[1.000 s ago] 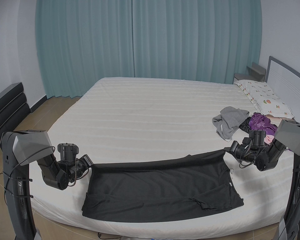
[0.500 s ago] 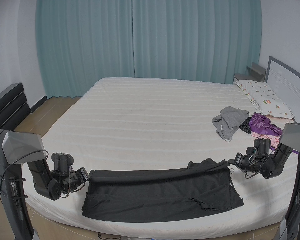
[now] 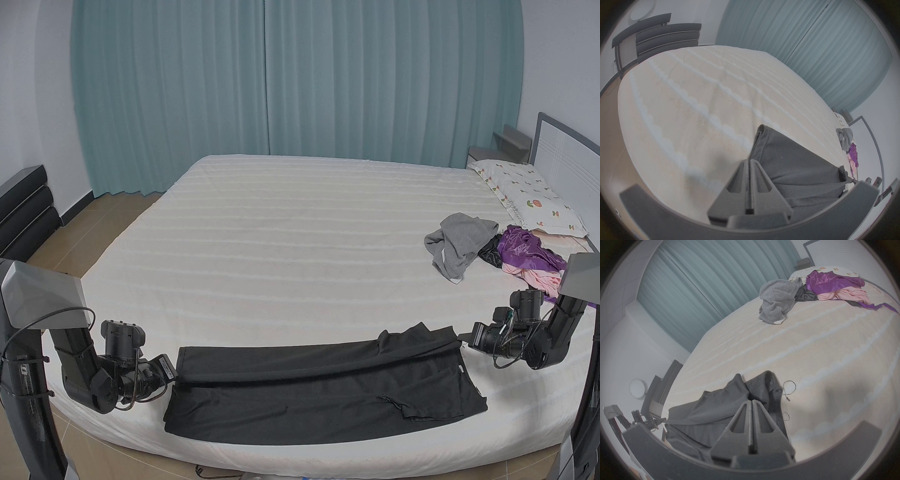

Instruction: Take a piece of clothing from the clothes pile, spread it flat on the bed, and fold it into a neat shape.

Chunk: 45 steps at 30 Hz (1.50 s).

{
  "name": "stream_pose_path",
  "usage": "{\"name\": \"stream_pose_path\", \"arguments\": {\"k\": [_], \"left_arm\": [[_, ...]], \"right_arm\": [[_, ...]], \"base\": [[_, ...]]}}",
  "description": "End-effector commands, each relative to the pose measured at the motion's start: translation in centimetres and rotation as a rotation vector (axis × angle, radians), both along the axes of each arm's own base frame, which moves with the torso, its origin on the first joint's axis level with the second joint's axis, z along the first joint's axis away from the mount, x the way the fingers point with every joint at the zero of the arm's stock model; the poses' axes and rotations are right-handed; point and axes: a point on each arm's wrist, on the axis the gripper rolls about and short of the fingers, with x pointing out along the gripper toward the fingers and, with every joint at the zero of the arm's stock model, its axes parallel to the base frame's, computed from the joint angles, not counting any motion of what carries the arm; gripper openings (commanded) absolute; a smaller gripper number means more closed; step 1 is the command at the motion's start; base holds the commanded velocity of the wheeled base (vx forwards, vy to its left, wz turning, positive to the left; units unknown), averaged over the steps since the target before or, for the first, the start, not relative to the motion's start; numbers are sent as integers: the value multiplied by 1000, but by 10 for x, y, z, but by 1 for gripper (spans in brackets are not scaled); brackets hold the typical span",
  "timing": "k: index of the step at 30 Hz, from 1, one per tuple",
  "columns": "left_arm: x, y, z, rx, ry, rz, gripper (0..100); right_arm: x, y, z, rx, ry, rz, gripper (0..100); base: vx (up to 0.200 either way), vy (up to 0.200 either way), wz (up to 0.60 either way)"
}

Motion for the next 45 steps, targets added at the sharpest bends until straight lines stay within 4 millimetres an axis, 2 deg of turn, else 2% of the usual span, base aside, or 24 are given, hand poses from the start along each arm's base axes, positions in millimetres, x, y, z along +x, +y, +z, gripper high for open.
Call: {"name": "stream_pose_path", "arguments": {"k": [1,17,18,19,22,27,31,35,38,45], "left_arm": [[-7,-2,-6,7,36,-14,0],[-16,-7,-17,49,92,-66,0],[-16,-7,-16,49,89,-68,0],[-16,-7,-16,49,87,-68,100],[-15,-7,-16,49,84,-65,100],[-11,-6,-12,46,65,-54,100],[1,-4,-2,35,3,-37,100],[12,-4,1,23,-30,-24,100],[32,-6,2,6,-76,-11,100],[57,-9,-4,6,-34,-3,100]], "right_arm": [[-7,1,-8,-20,31,20,0],[-12,5,-22,-123,51,82,0],[-12,5,-22,-123,51,82,100],[-12,6,-22,-123,51,85,100],[-11,8,-19,-119,40,87,100],[-4,9,-3,-80,-9,59,100],[13,18,10,1,-40,8,100],[20,23,12,20,-49,7,100],[27,30,3,52,-11,4,100],[34,24,-3,131,17,-73,100]], "base": [[0,0,0],[0,0,0],[0,0,0],[0,0,0],[0,0,0],[0,0,0],[0,0,0],[0,0,0],[0,0,0],[0,0,0]]}}
